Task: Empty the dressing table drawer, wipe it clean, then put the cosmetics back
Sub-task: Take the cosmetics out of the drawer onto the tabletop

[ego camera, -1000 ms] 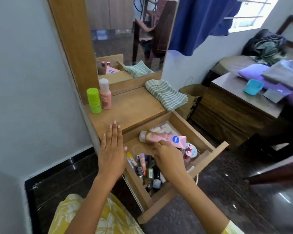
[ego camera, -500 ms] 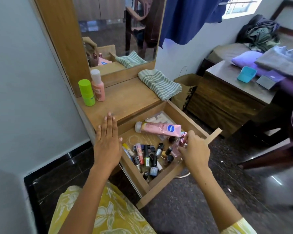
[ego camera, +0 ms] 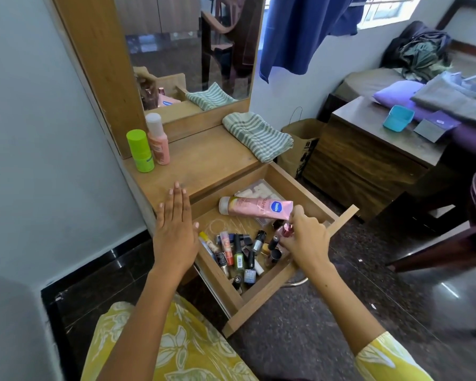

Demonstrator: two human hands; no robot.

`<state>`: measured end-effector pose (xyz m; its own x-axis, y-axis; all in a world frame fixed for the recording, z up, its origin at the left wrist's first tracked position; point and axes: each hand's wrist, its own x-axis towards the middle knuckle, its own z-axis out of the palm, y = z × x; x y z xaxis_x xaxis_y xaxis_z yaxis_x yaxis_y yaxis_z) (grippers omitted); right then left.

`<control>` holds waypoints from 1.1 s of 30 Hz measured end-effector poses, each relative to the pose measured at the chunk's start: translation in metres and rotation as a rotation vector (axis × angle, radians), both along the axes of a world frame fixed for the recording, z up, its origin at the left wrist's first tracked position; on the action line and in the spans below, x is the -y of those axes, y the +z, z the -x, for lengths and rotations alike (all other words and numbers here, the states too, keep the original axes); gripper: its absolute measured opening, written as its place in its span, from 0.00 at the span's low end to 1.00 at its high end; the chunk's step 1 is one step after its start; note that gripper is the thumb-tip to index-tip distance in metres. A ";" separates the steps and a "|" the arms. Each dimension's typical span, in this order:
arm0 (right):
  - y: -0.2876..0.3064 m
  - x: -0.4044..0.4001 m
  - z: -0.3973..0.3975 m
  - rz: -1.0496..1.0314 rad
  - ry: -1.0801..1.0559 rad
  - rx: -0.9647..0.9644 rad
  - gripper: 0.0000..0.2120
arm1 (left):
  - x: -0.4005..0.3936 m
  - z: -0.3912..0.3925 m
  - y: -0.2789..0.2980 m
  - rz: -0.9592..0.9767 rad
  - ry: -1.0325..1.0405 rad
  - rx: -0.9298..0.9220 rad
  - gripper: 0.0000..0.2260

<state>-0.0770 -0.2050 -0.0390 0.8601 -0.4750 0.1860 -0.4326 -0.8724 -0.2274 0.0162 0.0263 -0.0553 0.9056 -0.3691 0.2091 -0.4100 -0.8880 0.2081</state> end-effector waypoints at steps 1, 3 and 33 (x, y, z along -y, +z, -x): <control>0.003 -0.001 0.000 -0.014 0.016 0.032 0.16 | 0.000 0.000 0.000 0.004 -0.003 0.003 0.32; 0.014 -0.006 -0.001 -0.058 0.039 0.120 0.16 | -0.001 0.001 -0.001 0.019 -0.004 0.001 0.32; 0.042 -0.127 -0.201 -0.734 0.235 0.577 0.10 | -0.001 0.002 -0.004 0.050 0.001 0.047 0.32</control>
<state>0.1242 -0.0784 0.0031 0.8175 -0.4683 0.3353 0.0846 -0.4782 -0.8742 0.0144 0.0271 -0.0589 0.8947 -0.3560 0.2696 -0.4192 -0.8777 0.2323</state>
